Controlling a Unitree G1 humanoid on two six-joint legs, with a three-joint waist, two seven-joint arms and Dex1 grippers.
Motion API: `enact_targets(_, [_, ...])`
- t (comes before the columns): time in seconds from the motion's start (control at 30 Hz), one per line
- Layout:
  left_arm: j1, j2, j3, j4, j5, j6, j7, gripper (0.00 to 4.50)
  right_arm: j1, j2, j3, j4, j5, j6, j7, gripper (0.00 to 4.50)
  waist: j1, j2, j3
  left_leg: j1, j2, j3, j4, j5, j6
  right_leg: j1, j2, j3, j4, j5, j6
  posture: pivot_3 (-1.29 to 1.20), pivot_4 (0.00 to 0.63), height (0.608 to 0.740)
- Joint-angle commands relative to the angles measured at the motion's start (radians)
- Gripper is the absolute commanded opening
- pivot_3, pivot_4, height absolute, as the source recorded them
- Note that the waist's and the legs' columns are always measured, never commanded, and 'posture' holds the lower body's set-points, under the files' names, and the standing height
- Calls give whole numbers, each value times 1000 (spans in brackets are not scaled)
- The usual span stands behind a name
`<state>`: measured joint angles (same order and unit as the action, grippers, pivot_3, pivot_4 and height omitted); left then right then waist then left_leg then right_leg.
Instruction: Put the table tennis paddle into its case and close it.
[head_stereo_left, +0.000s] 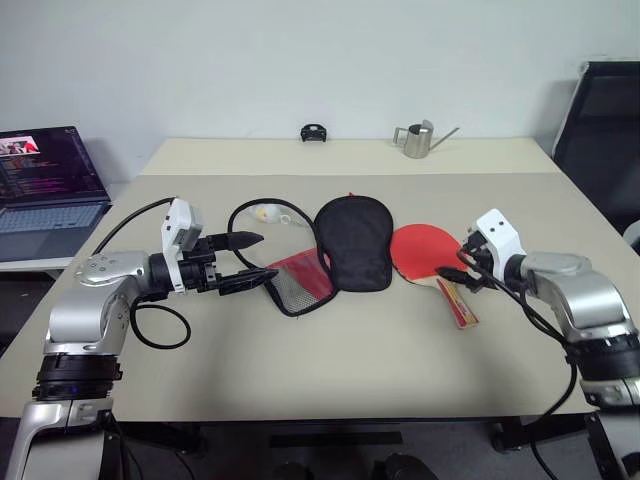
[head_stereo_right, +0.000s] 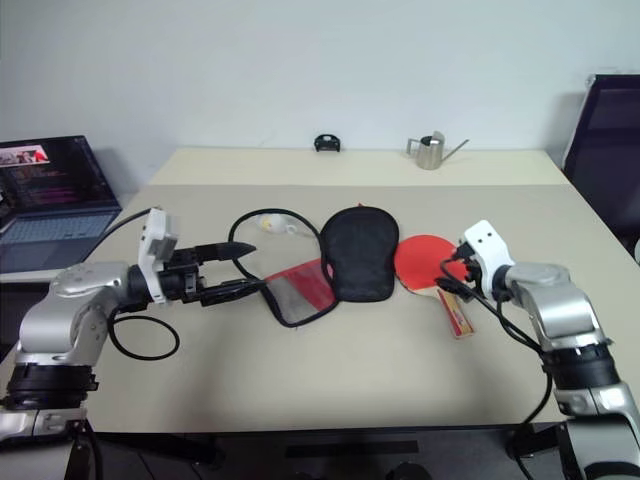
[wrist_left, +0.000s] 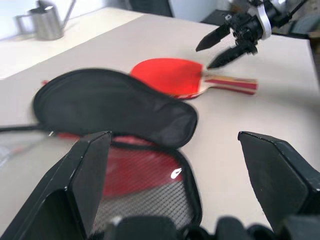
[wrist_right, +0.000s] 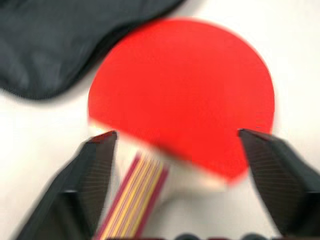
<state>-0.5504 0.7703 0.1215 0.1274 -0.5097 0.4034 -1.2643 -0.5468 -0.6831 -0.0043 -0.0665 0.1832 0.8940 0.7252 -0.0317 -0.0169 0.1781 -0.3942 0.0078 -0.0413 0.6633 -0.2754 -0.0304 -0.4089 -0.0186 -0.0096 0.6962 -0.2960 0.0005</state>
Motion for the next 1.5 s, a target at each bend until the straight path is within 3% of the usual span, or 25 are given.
enact_targets(0.03, [-46, -7, -8, -52, -24, -6, -25, 4433, 42, -15, -68, -128, 41, 85, -31, 4456, -1, 0, 0, 0, 0, 0, 0, 0, 0, 0, 0, 0, 0, 0, 0, 0, 150, 740])
enact_targets(0.23, [-97, -27, -37, -18, -2, -25, -46, 4433, 76, 25, -49, -147, 29, 128, -129, 4456, -1, -1, 0, 3, 0, 0, 0, 0, 0, 3, 0, 1, 1, 0, 0, 0, 150, 740])
enact_targets(0.47, [-110, -29, -44, 6, 9, -39, -56, 4433, 85, 155, -28, -110, -14, 166, -301, 4456, 0, -1, 1, 3, 0, 0, 0, 0, 0, 3, 1, 0, 1, 0, 0, 0, 150, 740])
enact_targets(0.8, [-102, -26, -33, 11, 18, -43, -49, 4433, 99, 194, -34, -47, -23, 161, -373, 4456, 1, -1, 0, 3, 0, 0, 1, 0, 0, 3, 0, 0, 1, 0, 0, 0, 150, 740])
enact_targets(0.93, [-100, -26, -30, 14, 21, -45, -45, 4433, 102, 221, -46, -33, -11, 184, -393, 3654, 1, -3, 0, 5, 0, 0, 1, 0, 0, 5, 1, 0, 1, 0, 0, 0, 150, 740])
enact_targets(1.2, [-89, -17, -16, 17, 20, -52, -26, 4433, 109, 276, -56, -19, -37, 190, -465, 1173, 1, -7, -3, 11, 0, 0, 1, 0, 0, 10, 1, 1, 1, 0, 0, 0, 150, 740])
enact_targets(1.5, [-42, 3, 27, -12, 4, -44, 3, 4433, 55, 264, -142, 57, -62, 116, -574, 1093, 4, -8, -3, 20, 0, 0, 1, 0, 0, 20, 0, 0, 0, 0, 1, 0, 150, 740])
